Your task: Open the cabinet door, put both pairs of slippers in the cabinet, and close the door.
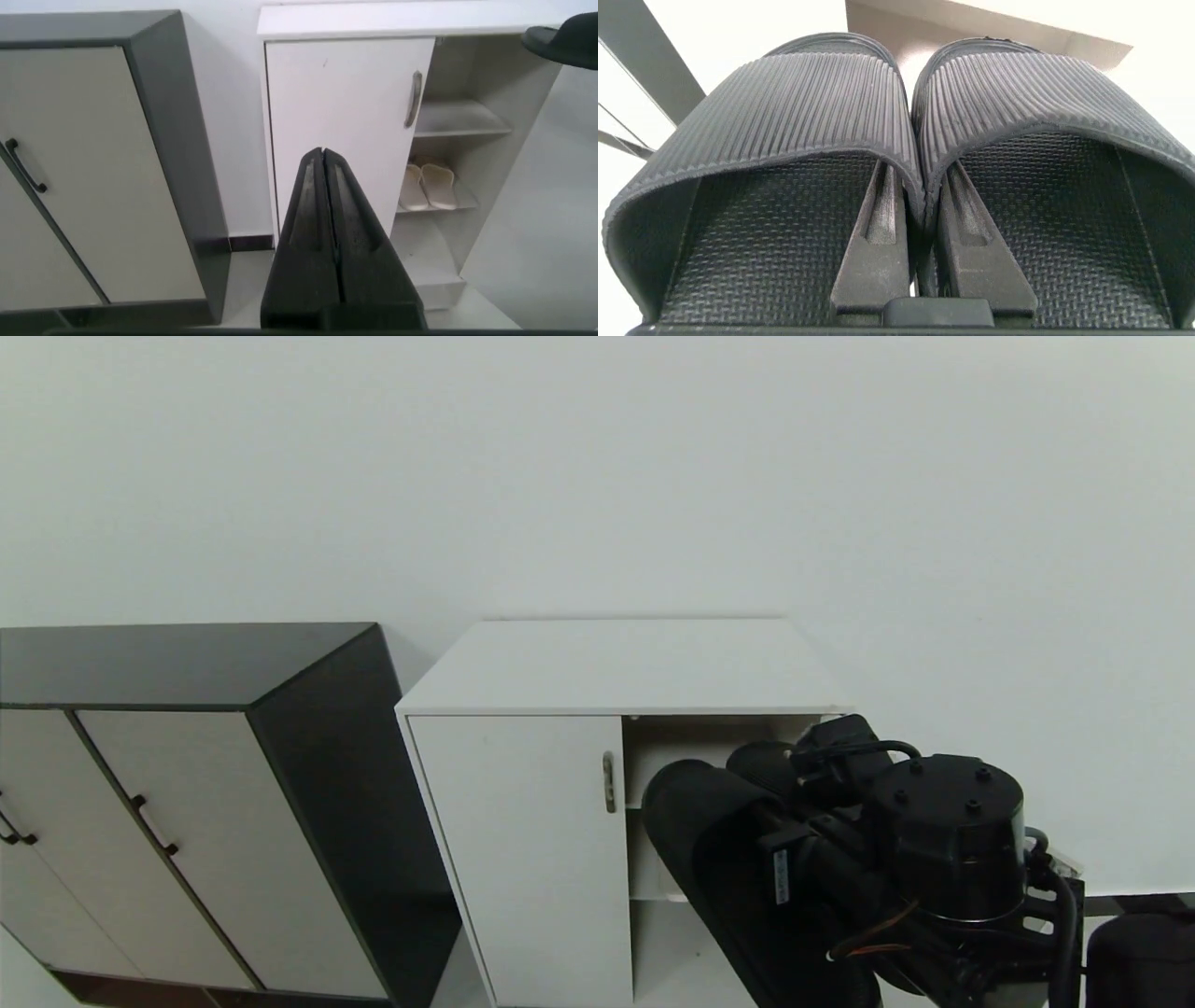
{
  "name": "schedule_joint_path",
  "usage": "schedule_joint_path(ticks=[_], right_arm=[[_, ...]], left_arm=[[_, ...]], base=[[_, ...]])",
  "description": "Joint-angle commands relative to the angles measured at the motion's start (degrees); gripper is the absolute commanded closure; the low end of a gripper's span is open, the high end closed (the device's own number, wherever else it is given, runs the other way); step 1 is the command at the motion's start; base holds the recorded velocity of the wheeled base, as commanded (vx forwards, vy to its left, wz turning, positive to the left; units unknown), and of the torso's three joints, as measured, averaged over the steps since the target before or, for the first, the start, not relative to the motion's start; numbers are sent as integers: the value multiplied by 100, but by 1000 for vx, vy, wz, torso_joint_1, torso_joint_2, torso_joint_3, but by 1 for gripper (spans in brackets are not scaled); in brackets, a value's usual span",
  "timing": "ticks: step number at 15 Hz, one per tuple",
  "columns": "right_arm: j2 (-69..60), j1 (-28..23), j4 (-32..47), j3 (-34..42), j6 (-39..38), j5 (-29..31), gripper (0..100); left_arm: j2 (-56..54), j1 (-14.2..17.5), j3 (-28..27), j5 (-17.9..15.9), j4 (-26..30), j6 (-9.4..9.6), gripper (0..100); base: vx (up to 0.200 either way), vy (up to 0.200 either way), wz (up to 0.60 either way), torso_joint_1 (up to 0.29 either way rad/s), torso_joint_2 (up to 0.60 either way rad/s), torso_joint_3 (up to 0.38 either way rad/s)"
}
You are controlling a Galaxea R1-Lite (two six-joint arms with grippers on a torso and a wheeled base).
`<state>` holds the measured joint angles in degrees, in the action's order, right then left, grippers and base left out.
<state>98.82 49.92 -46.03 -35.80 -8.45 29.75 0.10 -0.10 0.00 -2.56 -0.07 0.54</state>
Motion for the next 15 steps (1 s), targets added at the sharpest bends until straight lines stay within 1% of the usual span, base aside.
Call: schedule_joint_path(ticks=[1, 7, 12, 15], right_arm=[[24, 9, -2, 3, 1, 5, 100], [24, 18, -2, 30, 10, 5, 100], [94, 18, -11, 21, 10, 5, 100], [164, 18, -169, 74, 10, 5, 100]], left_arm=[[-1, 1, 0, 1, -1, -1, 100], [-1, 1, 0, 1, -1, -1, 100], [-1, 1, 0, 1, -1, -10, 100], [-1, 1, 0, 1, -1, -10, 100]], base=[[0, 0, 0, -217, 530, 305], [0, 0, 0, -203, 519, 317], [0, 0, 0, -162, 486, 323], [0, 0, 0, -132, 470, 336]])
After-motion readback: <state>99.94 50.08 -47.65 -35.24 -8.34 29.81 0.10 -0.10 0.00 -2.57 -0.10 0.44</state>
